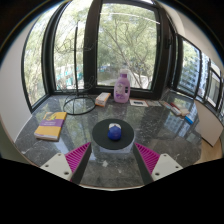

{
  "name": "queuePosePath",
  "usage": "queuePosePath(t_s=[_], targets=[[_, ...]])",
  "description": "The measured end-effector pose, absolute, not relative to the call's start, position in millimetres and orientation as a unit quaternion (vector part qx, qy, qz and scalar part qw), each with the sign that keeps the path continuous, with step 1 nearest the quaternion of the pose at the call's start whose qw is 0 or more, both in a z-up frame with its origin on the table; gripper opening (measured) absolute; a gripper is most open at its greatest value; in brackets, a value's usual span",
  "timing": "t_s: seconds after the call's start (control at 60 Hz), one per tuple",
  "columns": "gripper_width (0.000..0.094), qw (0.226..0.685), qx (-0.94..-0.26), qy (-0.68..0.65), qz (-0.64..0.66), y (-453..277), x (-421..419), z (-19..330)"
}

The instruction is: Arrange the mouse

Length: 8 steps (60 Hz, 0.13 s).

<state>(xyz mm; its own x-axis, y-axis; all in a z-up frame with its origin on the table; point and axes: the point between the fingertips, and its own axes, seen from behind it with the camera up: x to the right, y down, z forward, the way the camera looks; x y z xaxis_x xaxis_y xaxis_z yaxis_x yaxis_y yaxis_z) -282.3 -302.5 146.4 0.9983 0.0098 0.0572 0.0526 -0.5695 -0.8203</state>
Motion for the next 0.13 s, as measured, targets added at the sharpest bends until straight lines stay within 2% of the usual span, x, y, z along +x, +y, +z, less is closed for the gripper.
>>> queuePosePath(t_s=[0.133], targets=[[0.0856, 0.467, -0.884, -0.012, -0.016, -309.5, -285.0, 153.9]])
